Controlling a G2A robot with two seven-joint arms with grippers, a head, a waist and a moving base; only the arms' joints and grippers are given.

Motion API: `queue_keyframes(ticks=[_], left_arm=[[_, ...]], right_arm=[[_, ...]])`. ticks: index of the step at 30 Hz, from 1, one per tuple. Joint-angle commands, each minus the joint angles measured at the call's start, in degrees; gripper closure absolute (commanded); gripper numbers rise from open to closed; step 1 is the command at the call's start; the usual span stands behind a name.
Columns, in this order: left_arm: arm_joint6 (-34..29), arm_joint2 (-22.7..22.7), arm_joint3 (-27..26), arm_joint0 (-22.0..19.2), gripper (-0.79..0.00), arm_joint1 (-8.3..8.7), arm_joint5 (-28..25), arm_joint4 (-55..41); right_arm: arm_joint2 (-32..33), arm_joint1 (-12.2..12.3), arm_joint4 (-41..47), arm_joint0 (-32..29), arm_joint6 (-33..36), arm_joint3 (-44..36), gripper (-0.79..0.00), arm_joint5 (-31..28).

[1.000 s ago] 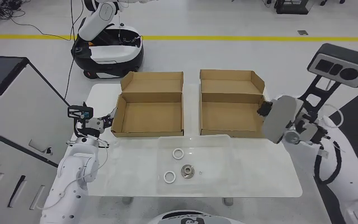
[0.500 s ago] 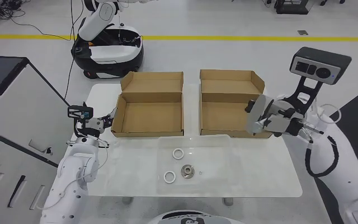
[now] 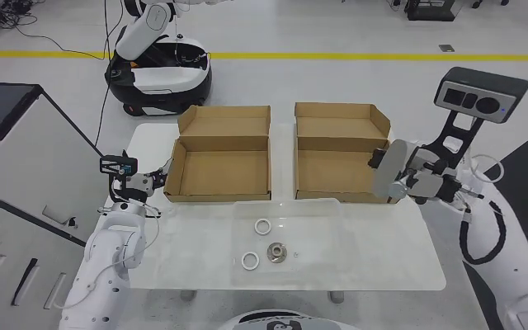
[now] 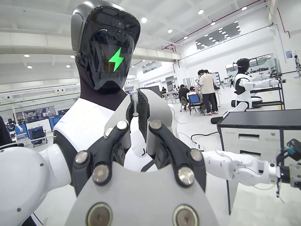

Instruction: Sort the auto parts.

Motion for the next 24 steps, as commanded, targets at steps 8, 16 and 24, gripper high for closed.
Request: queue_keyframes(ticks=[8,16,24], left_arm=[[0.00,0.00,0.00,0.00,-0.785,0.00,0.00,0.00],[0.00,0.00,0.00,0.00,-0.785,0.00,0.00,0.00],[0.00,0.00,0.00,0.00,-0.785,0.00,0.00,0.00]], right_arm=[[0.00,0.00,0.00,0.00,0.00,0.00,0.000,0.00],[12.42,1.73,-12.99,-2.84,-0.03,1.63,0.000,15.34],[30.83,4.53,-25.02,-8.29,9.35,-0.07,0.000,35.14]])
